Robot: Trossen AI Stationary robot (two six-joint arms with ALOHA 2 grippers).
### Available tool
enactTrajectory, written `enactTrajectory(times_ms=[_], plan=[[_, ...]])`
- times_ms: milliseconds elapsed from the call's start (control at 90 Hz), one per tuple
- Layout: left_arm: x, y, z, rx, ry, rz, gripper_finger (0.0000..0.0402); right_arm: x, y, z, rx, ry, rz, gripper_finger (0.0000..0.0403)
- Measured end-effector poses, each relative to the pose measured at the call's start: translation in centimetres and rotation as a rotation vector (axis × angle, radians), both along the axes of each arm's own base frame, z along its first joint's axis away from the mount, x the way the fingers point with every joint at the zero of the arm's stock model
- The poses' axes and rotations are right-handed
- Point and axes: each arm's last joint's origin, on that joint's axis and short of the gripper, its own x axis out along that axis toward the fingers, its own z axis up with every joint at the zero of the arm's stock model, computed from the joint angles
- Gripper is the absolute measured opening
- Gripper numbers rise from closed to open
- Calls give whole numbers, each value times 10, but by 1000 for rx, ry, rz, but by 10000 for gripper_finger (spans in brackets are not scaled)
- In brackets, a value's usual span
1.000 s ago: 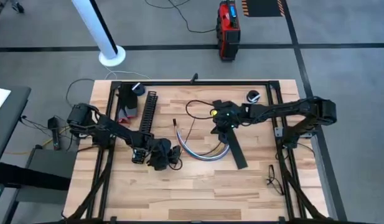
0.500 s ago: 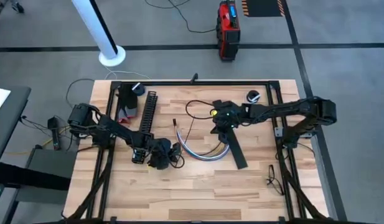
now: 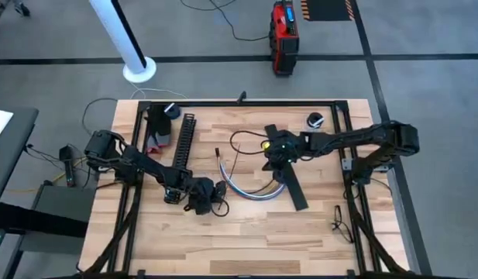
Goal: Ziptie cables
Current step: Wrap the black zip tie on the cable
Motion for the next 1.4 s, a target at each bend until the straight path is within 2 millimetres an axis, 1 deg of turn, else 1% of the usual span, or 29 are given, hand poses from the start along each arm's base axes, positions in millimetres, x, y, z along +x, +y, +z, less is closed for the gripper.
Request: enactTrajectory(times_ms=[200,367,467,756,833,1067,1256,1333,1400], plan=[[0,4,0,11,26,-11,89,0,2,0,0,3,7,0],[1,9,0,3,16,-31,98,0,2,0,0,3,6,0],[1,14,-1,-29,39,-42,98,0,2,0,0,2,6,0],[0,25,-3,-18,68,-78,98,0,2,0,-1,1,7,0],[-1,26,-4,-21,75,-90,98,0,2,0,-1,1,7,0],[2,26,-18,-9,104,-114,98,2,1,1,-18,-24,19,0],[4,25,-18,-24,82,-97,97,2,1,1,-17,-23,19,0],[4,24,-19,-21,84,-101,89,2,1,1,-17,-23,19,0],[3,22,-19,-23,93,-108,68,2,1,1,-11,-22,13,0]])
